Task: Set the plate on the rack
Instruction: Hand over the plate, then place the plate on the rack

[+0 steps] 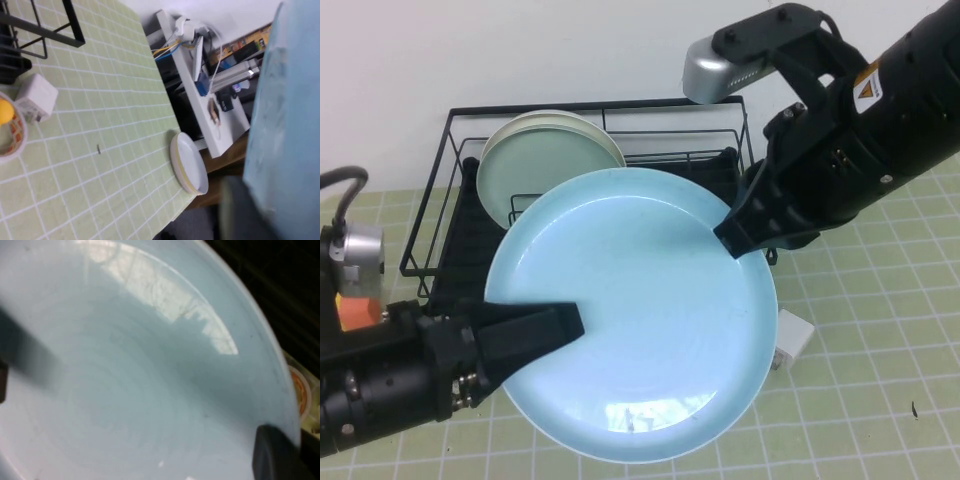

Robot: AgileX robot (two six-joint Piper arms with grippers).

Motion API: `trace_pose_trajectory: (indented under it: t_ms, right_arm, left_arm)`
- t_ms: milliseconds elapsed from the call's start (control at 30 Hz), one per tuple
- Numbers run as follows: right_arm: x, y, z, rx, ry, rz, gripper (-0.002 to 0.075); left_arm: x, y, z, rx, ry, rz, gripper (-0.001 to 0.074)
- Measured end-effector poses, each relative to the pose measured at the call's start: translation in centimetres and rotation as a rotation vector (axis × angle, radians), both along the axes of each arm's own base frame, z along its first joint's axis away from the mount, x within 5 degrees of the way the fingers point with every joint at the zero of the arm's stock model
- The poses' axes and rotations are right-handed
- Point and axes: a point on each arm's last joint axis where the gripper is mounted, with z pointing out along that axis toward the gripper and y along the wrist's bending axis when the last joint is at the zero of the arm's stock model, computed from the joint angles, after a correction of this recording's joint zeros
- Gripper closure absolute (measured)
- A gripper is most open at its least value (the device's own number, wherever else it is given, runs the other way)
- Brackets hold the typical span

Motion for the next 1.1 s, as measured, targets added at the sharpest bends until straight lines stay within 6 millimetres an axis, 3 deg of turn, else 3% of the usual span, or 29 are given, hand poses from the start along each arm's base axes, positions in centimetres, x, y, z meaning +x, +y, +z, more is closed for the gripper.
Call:
trace_pose_trajectory:
  t_ms: [100,500,700,767,967,1100]
  right_arm:
    - [0.0,0.0,0.1,-0.005,-0.013,0.019,0.0717]
    - [-1.0,-0.4,0.4,-0.050,-0.032,0.162,0.0715]
    - [-1.4,-0.6,2.0,-0.057,-0.037,0.209,0.0684]
    - [-1.7,-0.7,2.8,-0.053,-0.037,0.228,0.0638]
    - [-2.2,-0.7,6.2,0.028,-0.125,0.234,0.0357]
    - [-3.1,-1.9,8.6,0.030,-0.224,0.215,0.0296]
  left_arm:
    - [0.0,0.0,-0.2,0.025,-0.010,-0.001,0.0613]
    - [0.0,0.1,-0.3,0.164,-0.275,-0.049,0.0622]
    - [0.2,0.1,0.5,0.235,-0.395,-0.076,0.0623]
    - [0.3,0.2,1.2,0.285,-0.449,-0.085,0.0624]
    - [0.9,0.7,2.9,0.444,-0.571,-0.039,0.0624]
    - [1.9,1.3,4.3,0.543,-0.681,0.039,0.0624]
